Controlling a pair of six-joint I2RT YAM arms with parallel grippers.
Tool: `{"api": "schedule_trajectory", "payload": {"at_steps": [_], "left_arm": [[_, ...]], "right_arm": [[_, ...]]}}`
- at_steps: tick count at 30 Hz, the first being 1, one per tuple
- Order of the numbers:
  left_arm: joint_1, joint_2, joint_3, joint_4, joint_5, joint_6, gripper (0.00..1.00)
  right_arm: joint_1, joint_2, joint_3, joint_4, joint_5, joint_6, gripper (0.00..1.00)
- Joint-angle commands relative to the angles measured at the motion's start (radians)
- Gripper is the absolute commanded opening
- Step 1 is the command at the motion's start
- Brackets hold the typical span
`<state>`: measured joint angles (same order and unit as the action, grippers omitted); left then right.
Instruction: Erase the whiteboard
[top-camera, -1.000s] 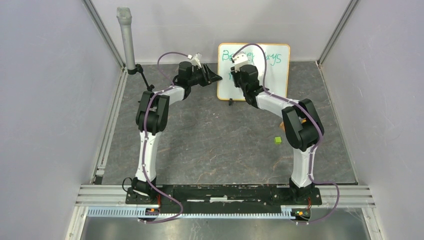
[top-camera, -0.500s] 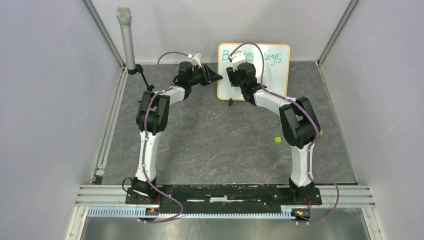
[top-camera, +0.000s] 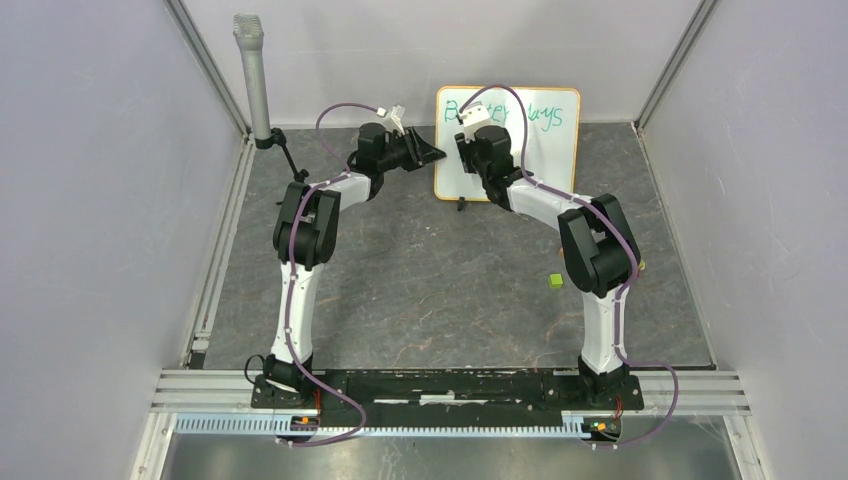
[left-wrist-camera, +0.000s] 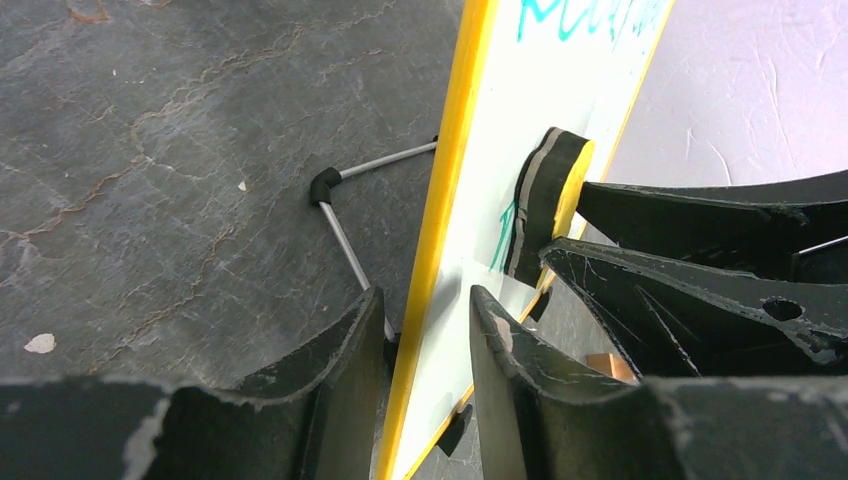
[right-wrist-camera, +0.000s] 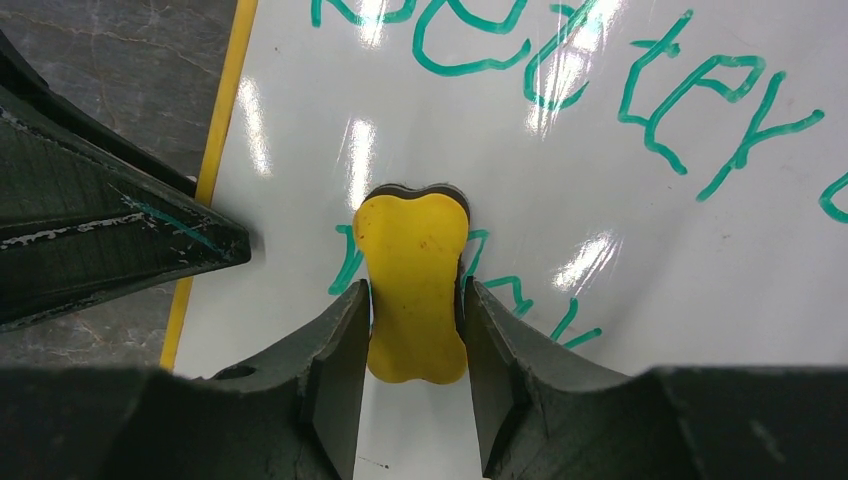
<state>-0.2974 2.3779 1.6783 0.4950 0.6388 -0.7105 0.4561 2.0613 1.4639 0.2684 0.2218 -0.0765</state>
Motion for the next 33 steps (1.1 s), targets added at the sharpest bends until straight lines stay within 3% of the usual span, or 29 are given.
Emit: {"api": "schedule_trajectory", "payload": {"at_steps": [1,17,33], "left_arm": [[-0.006,0.003,0.020,0.046,0.021,-0.036,0.43],[-0.011,-0.009,0.003,0.024,-0.013,-0.005,0.29],[-0.008,-0.043,-0.061,0.015,-0.107,0.052,0.10]], "right_arm": [[0.006,0.015,0.029,0.043,0.010,-0.001,0.45],[0.007,-0.007,-0.033,0.102,0.120,0.005,0.25],[-0.051,-0.082,-0.177,0.187,0.188,0.053,0.25]]}}
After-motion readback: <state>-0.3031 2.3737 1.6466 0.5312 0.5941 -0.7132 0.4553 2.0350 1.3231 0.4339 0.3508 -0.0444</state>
